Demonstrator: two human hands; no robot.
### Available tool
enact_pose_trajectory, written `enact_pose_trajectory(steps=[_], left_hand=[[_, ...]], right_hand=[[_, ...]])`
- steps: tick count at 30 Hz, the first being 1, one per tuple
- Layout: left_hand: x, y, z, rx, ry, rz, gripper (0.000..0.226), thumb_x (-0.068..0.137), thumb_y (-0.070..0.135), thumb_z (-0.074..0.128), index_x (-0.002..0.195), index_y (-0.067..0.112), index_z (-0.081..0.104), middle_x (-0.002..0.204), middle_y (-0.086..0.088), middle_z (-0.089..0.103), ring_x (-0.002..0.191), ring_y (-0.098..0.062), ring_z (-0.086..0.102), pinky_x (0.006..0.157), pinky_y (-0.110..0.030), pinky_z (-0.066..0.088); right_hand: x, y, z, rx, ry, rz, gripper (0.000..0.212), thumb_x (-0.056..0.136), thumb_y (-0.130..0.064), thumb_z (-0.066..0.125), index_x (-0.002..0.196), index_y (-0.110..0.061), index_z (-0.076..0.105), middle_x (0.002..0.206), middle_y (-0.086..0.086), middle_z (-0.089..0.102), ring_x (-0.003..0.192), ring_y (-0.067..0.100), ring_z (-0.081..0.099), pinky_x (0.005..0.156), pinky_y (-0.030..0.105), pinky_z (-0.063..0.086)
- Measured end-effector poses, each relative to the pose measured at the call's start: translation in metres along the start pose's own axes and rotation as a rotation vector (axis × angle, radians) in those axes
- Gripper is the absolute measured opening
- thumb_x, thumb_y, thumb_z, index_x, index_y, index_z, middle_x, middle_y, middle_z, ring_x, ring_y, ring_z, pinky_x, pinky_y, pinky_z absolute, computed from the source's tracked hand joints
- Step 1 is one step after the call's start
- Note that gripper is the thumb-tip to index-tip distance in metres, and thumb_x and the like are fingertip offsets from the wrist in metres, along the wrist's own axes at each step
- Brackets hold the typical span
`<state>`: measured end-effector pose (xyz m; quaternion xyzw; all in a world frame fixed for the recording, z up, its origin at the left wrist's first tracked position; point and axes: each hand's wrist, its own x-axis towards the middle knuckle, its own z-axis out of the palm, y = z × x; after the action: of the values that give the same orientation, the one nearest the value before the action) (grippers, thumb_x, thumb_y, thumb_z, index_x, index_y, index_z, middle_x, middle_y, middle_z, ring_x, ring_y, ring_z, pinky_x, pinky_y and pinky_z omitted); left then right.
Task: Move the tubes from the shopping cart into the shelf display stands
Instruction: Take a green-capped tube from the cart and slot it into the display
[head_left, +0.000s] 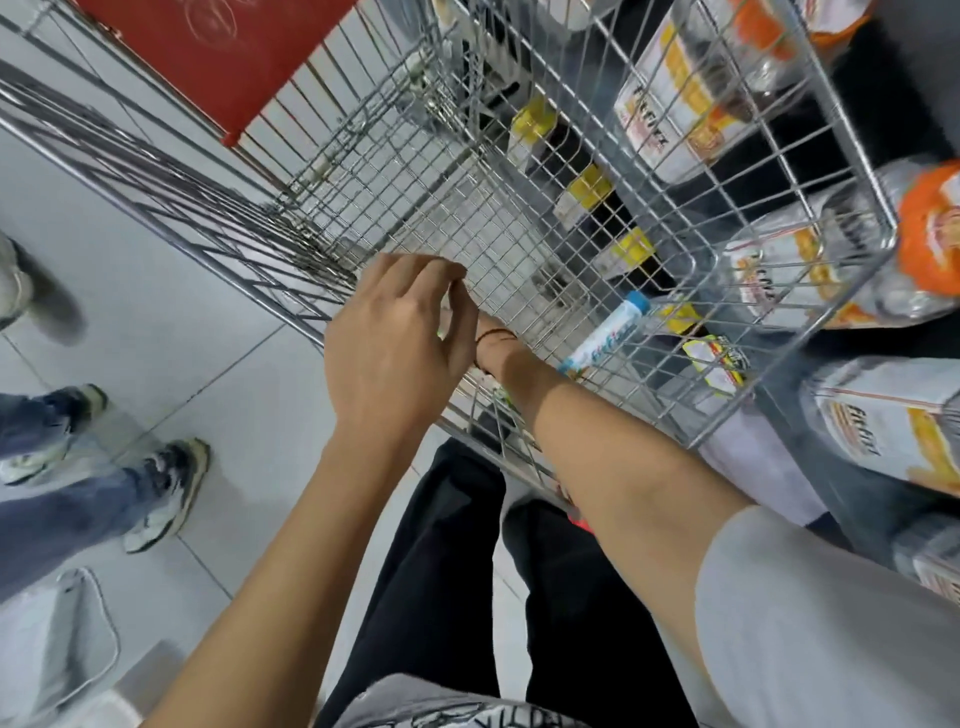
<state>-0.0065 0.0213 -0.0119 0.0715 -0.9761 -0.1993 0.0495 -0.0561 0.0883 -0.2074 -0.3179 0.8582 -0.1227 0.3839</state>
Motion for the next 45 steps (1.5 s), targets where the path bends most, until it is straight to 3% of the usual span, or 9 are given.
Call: enact_pose_trajectory(steps=[5, 8, 12, 16, 21, 27, 34, 38, 45], left_hand=[[-0.001, 0.001, 0.002, 0.021, 0.018, -0.004, 0.014, 0.088, 0.02, 0.054, 0.091, 0.013, 0.066, 0.086, -0.002, 0.07, 0.088, -0.023, 0.059, 0.056, -0.024, 0.033], [0.0, 0.001, 0.002, 0.026, 0.038, -0.001, 0.013, 0.087, 0.018, 0.055, 0.089, 0.012, 0.066, 0.084, -0.004, 0.069, 0.084, -0.024, 0.06, 0.055, -0.025, 0.034], [-0.001, 0.002, 0.002, 0.038, 0.06, 0.022, 0.011, 0.085, 0.017, 0.058, 0.088, 0.011, 0.067, 0.083, -0.006, 0.07, 0.083, -0.026, 0.06, 0.054, -0.025, 0.034], [-0.002, 0.003, 0.001, 0.023, 0.076, 0.027, 0.01, 0.084, 0.015, 0.059, 0.086, 0.01, 0.067, 0.082, -0.008, 0.071, 0.085, -0.03, 0.062, 0.053, -0.027, 0.037], [-0.003, 0.006, -0.002, 0.033, 0.06, 0.032, 0.013, 0.084, 0.014, 0.059, 0.091, 0.008, 0.068, 0.086, -0.013, 0.071, 0.086, -0.033, 0.061, 0.052, -0.033, 0.044], [-0.004, 0.005, -0.002, 0.043, 0.02, 0.035, 0.013, 0.084, 0.014, 0.06, 0.092, 0.007, 0.067, 0.089, -0.015, 0.07, 0.086, -0.036, 0.061, 0.055, -0.037, 0.047], [-0.001, 0.009, -0.008, 0.001, -0.023, 0.069, 0.014, 0.083, 0.012, 0.06, 0.093, 0.007, 0.069, 0.09, -0.017, 0.071, 0.087, -0.037, 0.061, 0.06, -0.04, 0.051], [0.001, 0.034, -0.012, -0.051, -0.029, 0.158, 0.012, 0.081, 0.008, 0.064, 0.091, 0.006, 0.07, 0.087, -0.022, 0.071, 0.078, -0.037, 0.063, 0.064, -0.041, 0.051], [0.027, 0.142, -0.014, -0.221, -0.059, 0.487, 0.012, 0.086, 0.008, 0.058, 0.094, 0.009, 0.067, 0.092, -0.02, 0.07, 0.083, -0.037, 0.062, 0.065, -0.039, 0.051]], right_hand=[[-0.008, 0.0, -0.008, 0.127, -0.01, 0.127, 0.027, 0.091, -0.01, 0.049, 0.117, -0.011, 0.052, 0.115, 0.012, 0.061, 0.103, 0.028, 0.06, 0.084, 0.034, 0.052], [-0.027, 0.005, -0.02, 0.183, 0.026, 0.197, 0.029, 0.082, -0.014, 0.064, 0.108, -0.008, 0.054, 0.106, 0.015, 0.064, 0.094, 0.031, 0.062, 0.069, 0.031, 0.045], [-0.055, 0.018, -0.047, 0.249, 0.049, 0.286, 0.042, 0.077, -0.019, 0.069, 0.115, -0.013, 0.051, 0.113, 0.015, 0.06, 0.101, 0.032, 0.059, 0.074, 0.031, 0.047], [-0.087, 0.026, -0.07, 0.248, 0.028, 0.357, 0.043, 0.083, -0.023, 0.067, 0.121, -0.008, 0.053, 0.121, 0.014, 0.056, 0.113, 0.033, 0.054, 0.095, 0.037, 0.049], [-0.135, 0.029, -0.08, 0.267, 0.102, 0.38, 0.036, 0.082, 0.0, 0.064, 0.116, -0.006, 0.059, 0.118, 0.017, 0.06, 0.107, 0.032, 0.059, 0.088, 0.031, 0.049], [-0.185, 0.027, -0.105, 0.348, 0.26, 0.37, 0.04, 0.078, 0.001, 0.067, 0.115, -0.013, 0.062, 0.131, 0.014, 0.054, 0.117, 0.03, 0.053, 0.104, 0.035, 0.043], [-0.263, 0.019, -0.158, 0.386, 0.499, 0.315, 0.036, 0.077, 0.002, 0.069, 0.108, -0.016, 0.066, 0.126, 0.01, 0.061, 0.118, 0.026, 0.054, 0.1, 0.03, 0.04], [-0.323, 0.012, -0.192, 0.342, 0.66, 0.31, 0.036, 0.074, 0.0, 0.07, 0.107, -0.015, 0.066, 0.116, 0.011, 0.065, 0.11, 0.025, 0.057, 0.089, 0.017, 0.036], [-0.435, 0.0, -0.229, 0.277, 1.023, 0.378, 0.038, 0.077, -0.007, 0.07, 0.114, -0.009, 0.063, 0.117, 0.014, 0.063, 0.106, 0.027, 0.056, 0.096, 0.032, 0.039]])
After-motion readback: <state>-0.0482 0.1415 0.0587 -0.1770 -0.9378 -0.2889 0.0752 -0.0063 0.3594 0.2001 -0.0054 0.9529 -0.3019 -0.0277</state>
